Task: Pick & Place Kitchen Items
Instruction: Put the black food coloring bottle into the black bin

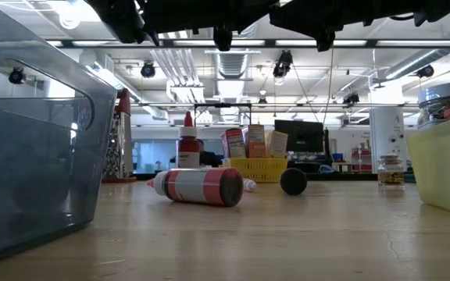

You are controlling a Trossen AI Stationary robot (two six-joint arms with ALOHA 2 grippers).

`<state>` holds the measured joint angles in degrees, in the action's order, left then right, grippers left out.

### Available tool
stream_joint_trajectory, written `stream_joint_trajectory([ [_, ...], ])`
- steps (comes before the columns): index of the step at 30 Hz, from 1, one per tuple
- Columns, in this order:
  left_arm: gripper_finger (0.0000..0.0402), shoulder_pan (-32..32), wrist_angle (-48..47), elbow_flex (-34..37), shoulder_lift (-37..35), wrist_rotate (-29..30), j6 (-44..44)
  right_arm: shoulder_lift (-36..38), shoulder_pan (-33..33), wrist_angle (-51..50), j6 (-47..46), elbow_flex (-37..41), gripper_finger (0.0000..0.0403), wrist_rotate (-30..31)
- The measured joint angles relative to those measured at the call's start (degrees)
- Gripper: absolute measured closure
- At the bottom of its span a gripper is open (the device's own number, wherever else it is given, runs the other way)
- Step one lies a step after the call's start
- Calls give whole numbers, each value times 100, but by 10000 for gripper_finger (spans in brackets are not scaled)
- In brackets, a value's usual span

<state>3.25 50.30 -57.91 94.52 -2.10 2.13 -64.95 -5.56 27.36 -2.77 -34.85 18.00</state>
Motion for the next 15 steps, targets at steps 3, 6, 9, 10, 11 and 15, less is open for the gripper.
stream_joint_trajectory([
  [3, 332, 0, 0, 0, 0, -15, 0, 0, 0, -1, 3, 0, 321, 0],
  [6, 332, 0, 0, 2, 0, -19, 0, 0, 0, -1, 26, 0, 325, 0],
  [9, 332, 0, 0, 4, 0, -23, 0, 0, 0, -1, 34, 0, 318, 0],
  [10, 332, 0, 0, 4, 0, -33, 0, 0, 0, -1, 37, 0, 315, 0],
  [11, 332, 0, 0, 4, 0, -36, 0, 0, 0, -1, 40, 0, 313, 0],
  [15, 332, 0, -4, 4, 0, -38, 0, 0, 0, -1, 36, -2, 314, 0],
])
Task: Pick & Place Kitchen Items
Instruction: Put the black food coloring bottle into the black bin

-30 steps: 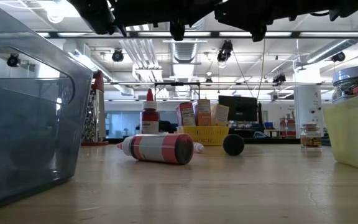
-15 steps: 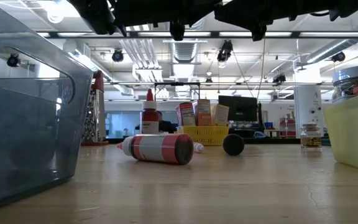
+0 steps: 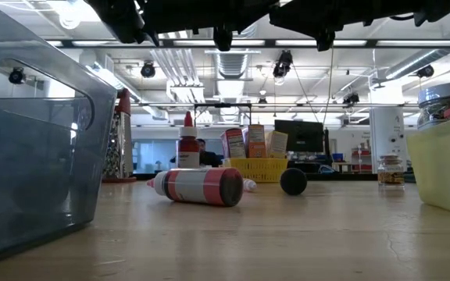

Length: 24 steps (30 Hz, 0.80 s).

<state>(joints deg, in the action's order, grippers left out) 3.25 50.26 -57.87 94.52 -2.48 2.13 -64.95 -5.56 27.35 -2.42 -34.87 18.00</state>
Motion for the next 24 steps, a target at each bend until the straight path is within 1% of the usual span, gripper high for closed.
stream_joint_trajectory([
  [6, 332, 0, -10, 0, 0, -46, 0, 0, -4, -7, 4, 0, 333, 0],
  [12, 331, 0, -16, 0, 0, -122, 0, 0, -4, -7, 4, 0, 324, -1],
  [15, 322, 2, -17, 0, 0, -197, 0, 0, -5, -9, 2, 0, 325, -8],
  [17, 310, 2, -20, 0, 0, -304, -19, 0, -7, -9, 6, 0, 330, -26],
  [20, 278, 28, -69, 0, -12, -582, -45, 0, -11, -19, 2, 0, 336, -48],
  [22, 249, 63, -301, -1, -88, -643, 7, 0, -9, -63, 4, 0, 336, -46],
  [24, 220, 135, -740, -53, -202, -704, 95, 0, -3, -128, -15, 0, 333, 4],
])
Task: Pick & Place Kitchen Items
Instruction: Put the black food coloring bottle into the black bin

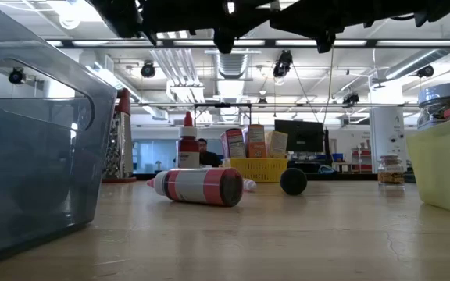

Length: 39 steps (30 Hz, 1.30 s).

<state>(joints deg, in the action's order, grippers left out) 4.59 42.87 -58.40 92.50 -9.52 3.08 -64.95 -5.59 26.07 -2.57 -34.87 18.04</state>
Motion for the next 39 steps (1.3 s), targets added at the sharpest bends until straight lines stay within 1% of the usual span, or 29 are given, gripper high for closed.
stream_joint_trajectory([
  [2, 195, 57, -616, -130, -107, -8, 6, 3, 9, -47, -4, -24, 330, 18],
  [5, 172, 95, -1822, -499, -308, -12, -103, 7, 7, -166, -60, -26, 328, -107],
  [7, 165, 95, -2870, -892, -441, -7, -386, 7, 5, -239, -76, -24, 330, -295],
  [10, 162, 92, -4546, -1626, -537, -2, -766, 7, 10, -265, -163, -35, 335, -739],
  [13, 163, 85, -6102, -2421, -540, 2, -798, 7, 36, -861, -419, -236, 335, -1186],
  [15, 163, 86, -6899, -2915, -535, 7, -799, -17, 36, -1527, -549, -460, 332, -1251],
  [17, 163, 86, -7497, -3310, -537, 10, -799, -108, 36, -2030, -680, -636, 330, -1252],
  [19, 162, 86, -7905, -3592, -537, 7, -777, -273, 40, -2265, -734, -716, 330, -1250],
  [21, 163, 86, -8245, -3821, -534, 5, -717, -456, 40, -2288, -731, -804, 332, -1256],
  [23, 164, 86, -8339, -3885, -538, 5, -622, -633, 40, -2277, -710, -936, 335, -1261],
  [29, 165, 52, -8657, -3733, -428, 7, -440, -1154, 33, -2290, -603, -1349, 333, -1653],
  [32, 165, -22, -8712, -3631, -303, -6, -394, -1420, 37, -2433, -595, -1534, 329, -1674],
  [36, 165, -133, -8795, -3469, -190, -198, -388, -1745, 44, -2763, -493, -1812, 335, -1663],
  [39, 165, -201, -8860, -3335, -187, -203, -311, -1927, 40, -2754, -470, -1986, 337, -1663],
])
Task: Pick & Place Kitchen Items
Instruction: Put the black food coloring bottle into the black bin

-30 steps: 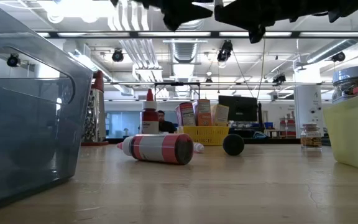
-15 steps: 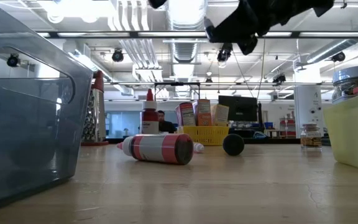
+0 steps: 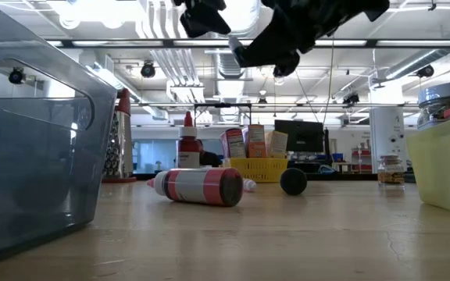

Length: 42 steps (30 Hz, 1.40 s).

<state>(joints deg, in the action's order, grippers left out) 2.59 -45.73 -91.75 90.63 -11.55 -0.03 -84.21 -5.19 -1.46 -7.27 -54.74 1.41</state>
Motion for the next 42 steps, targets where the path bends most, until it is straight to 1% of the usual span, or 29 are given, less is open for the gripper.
stream_joint_trajectory([
  [6, 165, -130, 64, 318, 26, 4, 171, -190, 0, -116, 40, -188, 328, -1],
  [9, 165, -179, 229, 561, 26, 2, 218, -189, 0, -126, 42, -191, 330, 0],
  [15, 165, -231, 1032, 1020, 26, 8, 305, -170, 0, -108, 42, -193, 340, 2],
  [22, 165, -231, 1189, 1071, 26, 62, 205, -167, -4, -110, 42, -185, 328, 2],
  [26, 170, -231, 1190, 1071, 26, 94, 203, -167, -2, -111, 44, -182, 335, 5],
  [30, 189, -231, 1184, 1071, 26, 152, 201, -167, -4, -111, 83, -182, 339, 5],
  [37, 244, -231, 1188, 1071, 26, 245, 200, -165, -2, -108, 80, -177, 326, 7],
  [42, 283, -231, 1188, 1080, 26, 245, 198, -165, -2, -106, 81, -175, 336, 7],
])
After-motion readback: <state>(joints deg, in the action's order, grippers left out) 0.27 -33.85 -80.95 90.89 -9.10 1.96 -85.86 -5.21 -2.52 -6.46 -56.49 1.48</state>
